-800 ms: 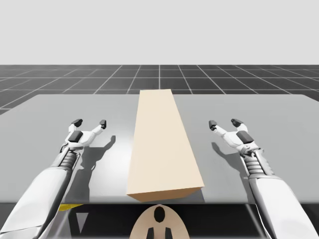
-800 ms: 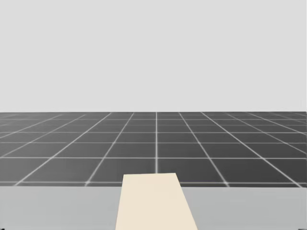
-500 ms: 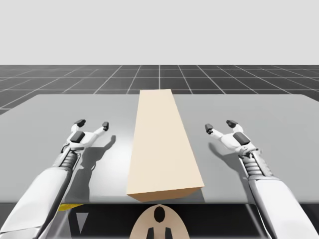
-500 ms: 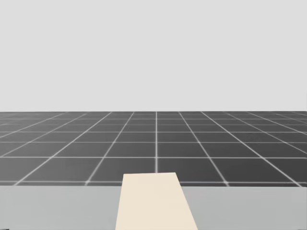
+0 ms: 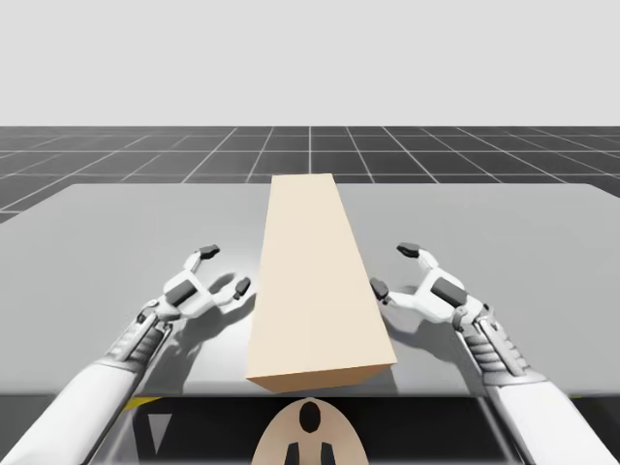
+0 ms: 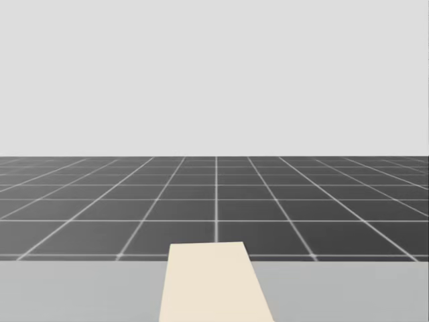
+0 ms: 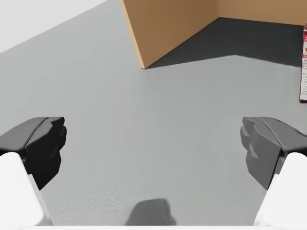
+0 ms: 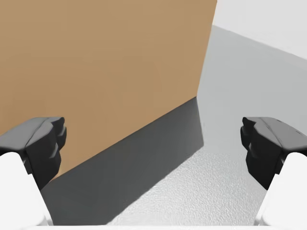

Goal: Retrieve the object from inside the box.

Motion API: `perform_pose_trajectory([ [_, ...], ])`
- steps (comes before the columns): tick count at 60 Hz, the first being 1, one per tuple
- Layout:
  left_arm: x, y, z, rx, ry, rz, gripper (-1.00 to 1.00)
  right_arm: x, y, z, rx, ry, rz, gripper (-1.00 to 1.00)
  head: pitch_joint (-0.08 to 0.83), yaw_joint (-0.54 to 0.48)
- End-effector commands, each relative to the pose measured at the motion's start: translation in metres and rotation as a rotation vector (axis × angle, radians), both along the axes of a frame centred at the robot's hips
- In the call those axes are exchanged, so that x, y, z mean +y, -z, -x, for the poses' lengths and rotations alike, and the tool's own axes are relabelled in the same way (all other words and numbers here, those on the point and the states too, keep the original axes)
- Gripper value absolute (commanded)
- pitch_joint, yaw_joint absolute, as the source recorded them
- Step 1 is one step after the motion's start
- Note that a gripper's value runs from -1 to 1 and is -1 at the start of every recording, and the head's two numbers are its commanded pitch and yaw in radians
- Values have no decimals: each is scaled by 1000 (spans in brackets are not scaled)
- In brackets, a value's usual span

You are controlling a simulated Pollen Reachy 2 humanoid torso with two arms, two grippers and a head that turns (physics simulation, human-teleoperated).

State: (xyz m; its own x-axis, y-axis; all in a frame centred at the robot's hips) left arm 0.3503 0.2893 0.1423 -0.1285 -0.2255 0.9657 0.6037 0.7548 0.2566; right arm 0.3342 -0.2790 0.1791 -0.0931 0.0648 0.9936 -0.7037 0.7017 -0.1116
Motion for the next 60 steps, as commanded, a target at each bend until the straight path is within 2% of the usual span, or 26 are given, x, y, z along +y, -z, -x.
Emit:
perform_pose_trajectory([
  [1,-19,-6,17,-42,129,-26,-1000,5,-4,10,-76,-102,26,-1000,-10,3],
  [5,-26,-8,21,-42,155,-23,-1000,4,-4,11,-88,-105,30,-1000,-9,4],
  [7,-33,-9,24,-53,144,-41,-1000,4,-5,11,-93,-103,30,-1000,-10,5],
  [14,-51,-11,33,-42,210,-35,-1000,3,-5,12,-100,-99,35,-1000,-9,0],
  [20,-61,-9,35,-25,240,-3,-1000,3,-4,13,-104,-100,38,-1000,-9,-3],
  [25,-70,-4,27,-9,261,5,-1000,3,-4,13,-107,-97,41,-1000,-10,1],
  [28,-75,-2,21,7,289,30,-1000,2,-4,13,-109,-94,43,-1000,-10,4],
  [43,-103,-4,-7,56,375,12,-1000,3,-3,14,-121,-96,53,-1000,-4,4],
  [60,-133,12,-37,114,446,-2,-1000,2,-4,16,-135,-107,59,-1000,14,0],
])
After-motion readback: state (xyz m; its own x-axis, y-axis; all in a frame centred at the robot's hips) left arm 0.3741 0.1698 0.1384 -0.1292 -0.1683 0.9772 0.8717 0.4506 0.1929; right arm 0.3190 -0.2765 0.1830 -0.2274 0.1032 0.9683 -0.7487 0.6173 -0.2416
